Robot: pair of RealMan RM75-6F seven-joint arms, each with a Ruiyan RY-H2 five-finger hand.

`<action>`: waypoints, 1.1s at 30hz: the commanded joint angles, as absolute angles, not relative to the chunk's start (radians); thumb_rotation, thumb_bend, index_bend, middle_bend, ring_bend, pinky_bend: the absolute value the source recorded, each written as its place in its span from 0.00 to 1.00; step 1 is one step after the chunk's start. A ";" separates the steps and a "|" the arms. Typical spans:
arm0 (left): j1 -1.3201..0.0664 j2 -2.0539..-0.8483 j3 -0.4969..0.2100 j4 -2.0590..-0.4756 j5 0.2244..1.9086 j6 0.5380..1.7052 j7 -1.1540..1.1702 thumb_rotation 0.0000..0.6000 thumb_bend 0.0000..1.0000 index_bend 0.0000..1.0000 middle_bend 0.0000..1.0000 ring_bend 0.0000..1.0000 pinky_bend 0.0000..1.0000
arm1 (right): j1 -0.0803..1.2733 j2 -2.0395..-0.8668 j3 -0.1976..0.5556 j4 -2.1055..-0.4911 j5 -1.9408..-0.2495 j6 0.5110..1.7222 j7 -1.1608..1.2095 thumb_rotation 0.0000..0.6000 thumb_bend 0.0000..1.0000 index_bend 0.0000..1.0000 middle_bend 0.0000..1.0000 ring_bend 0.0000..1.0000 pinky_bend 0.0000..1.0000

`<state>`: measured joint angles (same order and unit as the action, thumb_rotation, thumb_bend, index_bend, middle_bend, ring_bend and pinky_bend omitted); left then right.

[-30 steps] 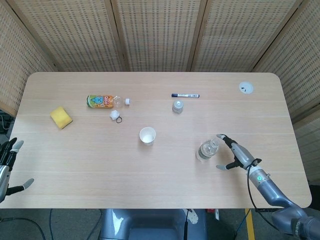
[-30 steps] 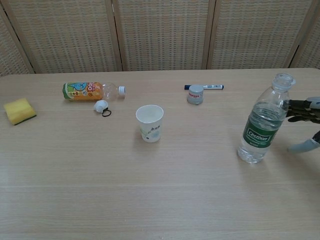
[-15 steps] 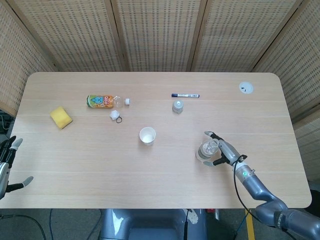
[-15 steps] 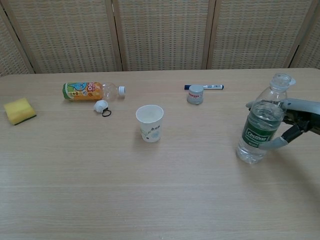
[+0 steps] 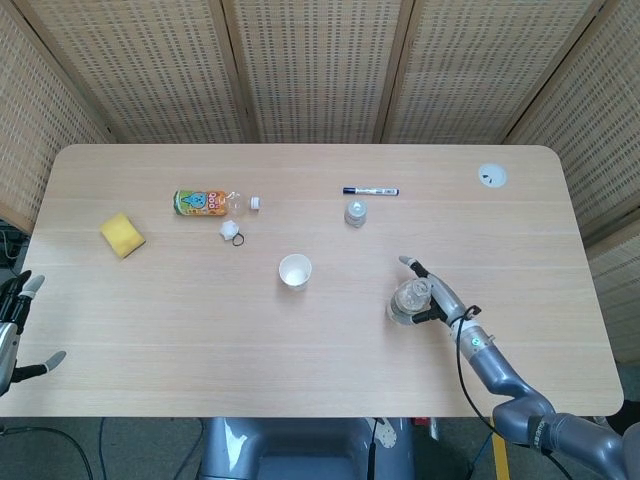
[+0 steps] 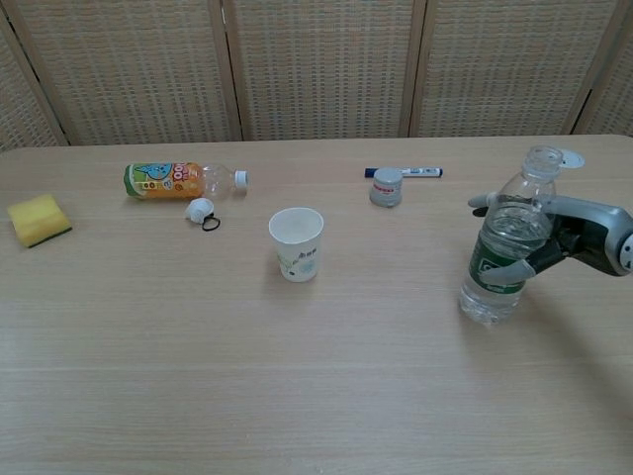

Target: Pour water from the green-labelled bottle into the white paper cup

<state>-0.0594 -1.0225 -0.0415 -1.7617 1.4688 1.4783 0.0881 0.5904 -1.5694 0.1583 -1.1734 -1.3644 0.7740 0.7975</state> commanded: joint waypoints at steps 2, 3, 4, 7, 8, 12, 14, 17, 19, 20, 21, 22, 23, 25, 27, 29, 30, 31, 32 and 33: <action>-0.061 -1.023 -0.042 -1.762 1.466 1.477 0.090 1.00 0.04 0.00 0.00 0.00 0.00 | 0.594 -1.585 0.162 -1.159 -1.361 0.773 0.818 1.00 0.00 0.12 0.10 0.00 0.00; -0.061 -1.023 -0.043 -1.762 1.465 1.477 0.090 1.00 0.04 0.00 0.00 0.00 0.00 | 0.594 -1.591 0.166 -1.158 -1.358 0.774 0.831 1.00 0.00 0.17 0.17 0.00 0.00; -0.061 -1.023 -0.043 -1.762 1.464 1.477 0.090 1.00 0.04 0.00 0.00 0.00 0.00 | 0.594 -1.595 0.169 -1.157 -1.355 0.775 0.844 1.00 0.01 0.20 0.21 0.00 0.00; -0.063 -1.025 -0.044 -1.760 1.458 1.474 0.093 1.00 0.04 0.00 0.00 0.00 0.00 | 0.594 -1.609 0.174 -1.153 -1.366 0.785 0.897 1.00 0.13 0.33 0.35 0.10 0.02; -0.063 -1.025 -0.044 -1.760 1.458 1.474 0.094 1.00 0.04 0.00 0.00 0.00 0.00 | 0.594 -1.618 0.174 -1.143 -1.372 0.798 0.902 1.00 0.21 0.38 0.39 0.17 0.06; -0.064 -1.025 -0.045 -1.760 1.454 1.472 0.092 1.00 0.04 0.00 0.00 0.00 0.00 | 0.589 -1.639 0.182 -1.128 -1.379 0.841 0.899 1.00 0.41 0.50 0.51 0.36 0.29; -0.065 -1.024 -0.045 -1.760 1.452 1.471 0.089 1.00 0.04 0.00 0.00 0.00 0.00 | 0.589 -1.644 0.190 -1.127 -1.377 0.863 0.880 1.00 0.44 0.54 0.53 0.40 0.39; -0.065 -1.024 -0.045 -1.759 1.451 1.471 0.086 1.00 0.04 0.00 0.00 0.00 0.00 | 0.593 -1.642 0.205 -1.139 -1.371 0.882 0.853 1.00 0.46 0.56 0.54 0.41 0.48; -0.066 -1.023 -0.045 -1.759 1.451 1.470 0.083 1.00 0.04 0.00 0.00 0.00 0.00 | 0.598 -1.637 0.216 -1.153 -1.367 0.893 0.826 1.00 0.46 0.56 0.54 0.41 0.51; -0.066 -1.022 -0.046 -1.759 1.450 1.470 0.081 1.00 0.04 0.00 0.00 0.00 0.00 | 0.603 -1.633 0.223 -1.162 -1.364 0.902 0.798 1.00 0.47 0.56 0.54 0.41 0.53; -0.066 -1.021 -0.046 -1.760 1.450 1.471 0.080 1.00 0.04 0.00 0.00 0.00 0.00 | 0.609 -1.629 0.230 -1.172 -1.365 0.909 0.769 1.00 0.47 0.56 0.54 0.41 0.54; -0.066 -1.020 -0.046 -1.760 1.449 1.471 0.078 1.00 0.04 0.00 0.00 0.00 0.00 | 0.615 -1.624 0.237 -1.184 -1.361 0.913 0.736 1.00 0.47 0.56 0.54 0.41 0.55; -0.066 -1.020 -0.046 -1.760 1.449 1.471 0.077 1.00 0.04 0.00 0.00 0.00 0.00 | 0.620 -1.620 0.243 -1.195 -1.355 0.916 0.701 1.00 0.48 0.56 0.54 0.41 0.55; -0.066 -1.018 -0.046 -1.761 1.448 1.470 0.073 1.00 0.04 0.00 0.00 0.00 0.00 | 0.640 -1.608 0.261 -1.226 -1.331 0.911 0.597 1.00 0.49 0.56 0.54 0.42 0.56; -0.066 -1.017 -0.046 -1.761 1.449 1.470 0.071 1.00 0.04 0.00 0.00 0.00 0.00 | 0.658 -1.594 0.276 -1.255 -1.297 0.890 0.511 1.00 0.53 0.56 0.54 0.42 0.56; -0.066 -1.016 -0.046 -1.761 1.449 1.470 0.068 1.00 0.04 0.00 0.00 0.00 0.00 | 0.688 -1.573 0.301 -1.295 -1.228 0.855 0.373 1.00 0.56 0.56 0.54 0.42 0.56; -0.067 -1.015 -0.046 -1.760 1.447 1.468 0.065 1.00 0.04 0.00 0.00 0.00 0.00 | 0.707 -1.566 0.315 -1.308 -1.183 0.844 0.286 1.00 0.57 0.56 0.54 0.42 0.57; -0.068 -1.015 -0.046 -1.759 1.446 1.465 0.064 1.00 0.04 0.00 0.00 0.00 0.00 | 0.721 -1.565 0.324 -1.315 -1.149 0.843 0.221 1.00 0.58 0.56 0.55 0.43 0.57; -0.069 -1.014 -0.046 -1.759 1.444 1.462 0.062 1.00 0.04 0.00 0.00 0.00 0.00 | 0.733 -1.566 0.332 -1.320 -1.116 0.846 0.158 1.00 0.59 0.57 0.55 0.43 0.57; -0.071 -1.013 -0.047 -1.759 1.442 1.459 0.059 1.00 0.04 0.00 0.00 0.00 0.00 | 0.745 -1.568 0.337 -1.326 -1.083 0.850 0.098 1.00 0.60 0.57 0.56 0.44 0.57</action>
<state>-0.0699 -1.0138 -0.0467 -1.7589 1.4431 1.4605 0.0601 0.6773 -1.5910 0.2870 -1.2655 -1.2293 0.8733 0.3445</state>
